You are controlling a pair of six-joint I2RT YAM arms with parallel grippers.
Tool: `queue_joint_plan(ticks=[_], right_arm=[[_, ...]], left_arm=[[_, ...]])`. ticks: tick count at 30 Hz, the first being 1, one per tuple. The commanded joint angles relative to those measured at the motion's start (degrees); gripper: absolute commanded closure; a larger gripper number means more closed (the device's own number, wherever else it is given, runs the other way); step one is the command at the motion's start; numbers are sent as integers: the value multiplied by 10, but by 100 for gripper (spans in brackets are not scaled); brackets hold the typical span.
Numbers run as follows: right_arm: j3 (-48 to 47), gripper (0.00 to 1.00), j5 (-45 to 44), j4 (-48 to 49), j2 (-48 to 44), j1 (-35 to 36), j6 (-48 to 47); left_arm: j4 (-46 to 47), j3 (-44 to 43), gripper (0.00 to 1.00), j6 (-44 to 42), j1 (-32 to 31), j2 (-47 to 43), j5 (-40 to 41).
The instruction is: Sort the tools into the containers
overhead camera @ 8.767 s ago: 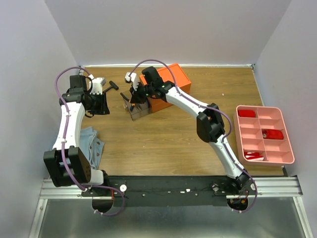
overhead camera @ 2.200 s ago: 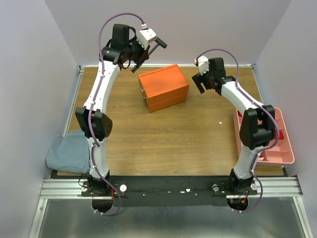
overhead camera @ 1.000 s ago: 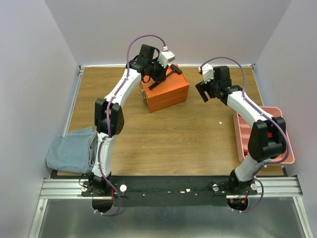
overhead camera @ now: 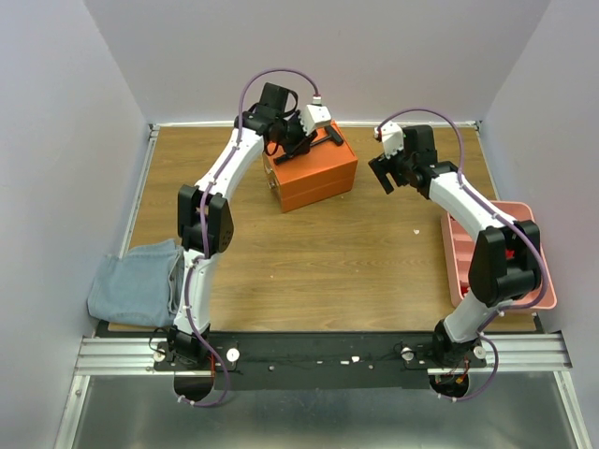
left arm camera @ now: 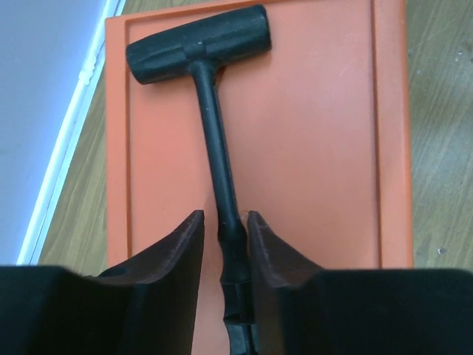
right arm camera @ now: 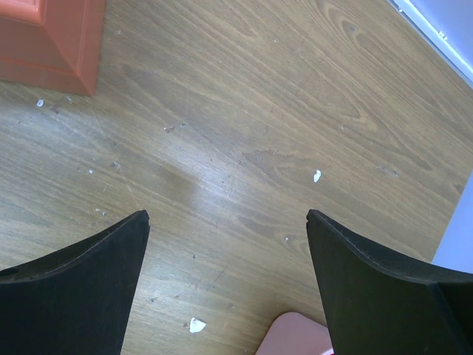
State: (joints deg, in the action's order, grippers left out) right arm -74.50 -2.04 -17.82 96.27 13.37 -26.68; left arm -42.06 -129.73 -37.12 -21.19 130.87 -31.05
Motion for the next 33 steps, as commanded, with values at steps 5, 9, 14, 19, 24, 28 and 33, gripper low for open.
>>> queue_joint_plan(ticks=[5, 9, 14, 19, 24, 28, 33], right_arm=[[-13, 5, 7, -5, 8, -4, -5], [-16, 3, -8, -5, -3, -4, -6], [-8, 1, -3, -10, -32, -15, 5], [-12, 0, 66, -69, -84, -20, 79], [28, 0, 33, -58, -150, -19, 211], [36, 0, 32, -65, -195, -19, 248], [66, 0, 35, -65, -247, -20, 241]], left_arm=[[66, 33, 1, 79, 12, -28, 49], [172, 63, 1, 135, 13, -110, 32], [211, 70, 1, 216, 14, -180, 83], [236, 168, 1, 253, 21, -283, 203], [252, 346, 1, 297, 42, -377, 321], [282, 479, 1, 339, 72, -407, 365], [295, 538, 1, 388, 118, -412, 363]])
